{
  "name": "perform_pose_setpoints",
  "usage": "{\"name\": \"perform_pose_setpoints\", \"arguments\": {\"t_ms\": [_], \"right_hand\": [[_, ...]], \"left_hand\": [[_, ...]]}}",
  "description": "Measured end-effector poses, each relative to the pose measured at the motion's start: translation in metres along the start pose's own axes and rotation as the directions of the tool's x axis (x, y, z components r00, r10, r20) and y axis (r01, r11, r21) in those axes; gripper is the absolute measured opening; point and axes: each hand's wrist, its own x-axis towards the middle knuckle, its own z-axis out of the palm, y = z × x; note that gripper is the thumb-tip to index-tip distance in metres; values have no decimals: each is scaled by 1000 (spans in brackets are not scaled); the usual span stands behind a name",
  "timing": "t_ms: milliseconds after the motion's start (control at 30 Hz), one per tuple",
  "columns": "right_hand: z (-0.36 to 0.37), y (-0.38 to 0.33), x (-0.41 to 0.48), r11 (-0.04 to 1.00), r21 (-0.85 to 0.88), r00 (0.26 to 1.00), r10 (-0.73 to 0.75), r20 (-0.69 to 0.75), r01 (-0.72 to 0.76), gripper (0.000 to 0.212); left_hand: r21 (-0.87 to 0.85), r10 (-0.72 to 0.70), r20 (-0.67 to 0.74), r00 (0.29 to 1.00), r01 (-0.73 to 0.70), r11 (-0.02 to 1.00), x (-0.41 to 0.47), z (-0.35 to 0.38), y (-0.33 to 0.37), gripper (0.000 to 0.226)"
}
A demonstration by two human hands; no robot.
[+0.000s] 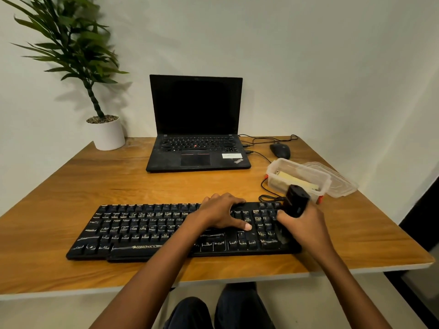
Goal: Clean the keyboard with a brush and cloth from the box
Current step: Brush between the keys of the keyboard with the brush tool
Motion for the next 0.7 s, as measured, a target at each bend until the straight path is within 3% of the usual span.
{"name": "perform_pose_setpoints", "arguments": {"t_ms": [133, 267, 433, 600, 700], "right_hand": [[21, -11, 41, 989, -120, 996, -88, 17, 90, 28], [32, -20, 67, 987, -144, 997, -75, 11, 76, 39], [24, -11, 43, 987, -122, 994, -103, 30, 106, 29], [18, -10, 50, 990, -139, 1000, -28, -5, 27, 34], [30, -16, 53, 977, -196, 996, -88, -36, 79, 33]], "left_hand": [[43, 6, 23, 1000, -7, 999, 0, -2, 1, 82], [45, -1, 16, 1000, 0, 999, -1, -2, 1, 82], [53, -3, 11, 1000, 3, 999, 0, -1, 2, 81], [49, 0, 16, 1000, -1, 999, 0, -1, 2, 82], [52, -2, 9, 1000, 2, 999, -1, -1, 2, 81]]}}
